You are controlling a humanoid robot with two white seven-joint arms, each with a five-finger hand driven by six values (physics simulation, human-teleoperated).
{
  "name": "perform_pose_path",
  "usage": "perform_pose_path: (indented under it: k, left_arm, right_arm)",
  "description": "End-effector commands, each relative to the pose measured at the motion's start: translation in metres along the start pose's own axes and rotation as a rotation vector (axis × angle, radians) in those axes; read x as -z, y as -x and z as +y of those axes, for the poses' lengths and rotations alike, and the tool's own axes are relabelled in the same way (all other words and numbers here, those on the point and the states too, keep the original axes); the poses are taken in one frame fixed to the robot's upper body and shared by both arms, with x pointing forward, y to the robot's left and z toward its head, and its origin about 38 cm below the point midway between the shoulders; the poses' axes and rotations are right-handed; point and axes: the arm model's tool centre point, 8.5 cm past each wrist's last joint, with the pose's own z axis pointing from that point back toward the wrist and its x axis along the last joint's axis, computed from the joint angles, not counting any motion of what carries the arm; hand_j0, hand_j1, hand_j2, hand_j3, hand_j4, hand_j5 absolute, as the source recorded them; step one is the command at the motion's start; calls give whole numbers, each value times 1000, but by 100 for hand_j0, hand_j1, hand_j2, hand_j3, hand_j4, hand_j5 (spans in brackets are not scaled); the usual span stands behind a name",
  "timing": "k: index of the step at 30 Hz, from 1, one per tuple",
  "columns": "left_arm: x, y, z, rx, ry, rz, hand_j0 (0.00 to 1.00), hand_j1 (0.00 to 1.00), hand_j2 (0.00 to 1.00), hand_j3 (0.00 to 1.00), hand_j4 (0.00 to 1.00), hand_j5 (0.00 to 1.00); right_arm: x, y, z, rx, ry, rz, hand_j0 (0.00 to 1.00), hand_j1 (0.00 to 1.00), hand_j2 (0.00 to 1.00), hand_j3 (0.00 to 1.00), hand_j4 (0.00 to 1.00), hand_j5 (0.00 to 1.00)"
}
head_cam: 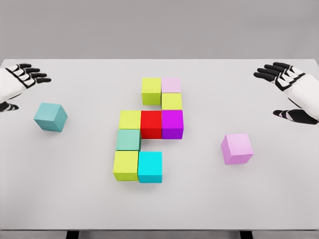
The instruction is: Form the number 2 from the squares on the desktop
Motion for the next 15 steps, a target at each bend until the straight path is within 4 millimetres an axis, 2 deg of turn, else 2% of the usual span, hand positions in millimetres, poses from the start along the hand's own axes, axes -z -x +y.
perform_pose_path:
  k: [1,12,15]
  left_arm:
    - [0,-3,-5,-12,14,-9,100,100,100,100,100,100]
    - [0,-8,-14,-22,41,-26,100,100,100,100,100,100]
    - [3,-13,-21,-50,50,-43,100,100,100,100,100,100]
  right_arm:
    - [0,0,-1,1,2,-1,100,100,100,100,100,100]
    - [1,0,-3,2,7,-6,100,100,100,100,100,100]
    - [0,3,-17,43,65,-12,100,100,100,100,100,100]
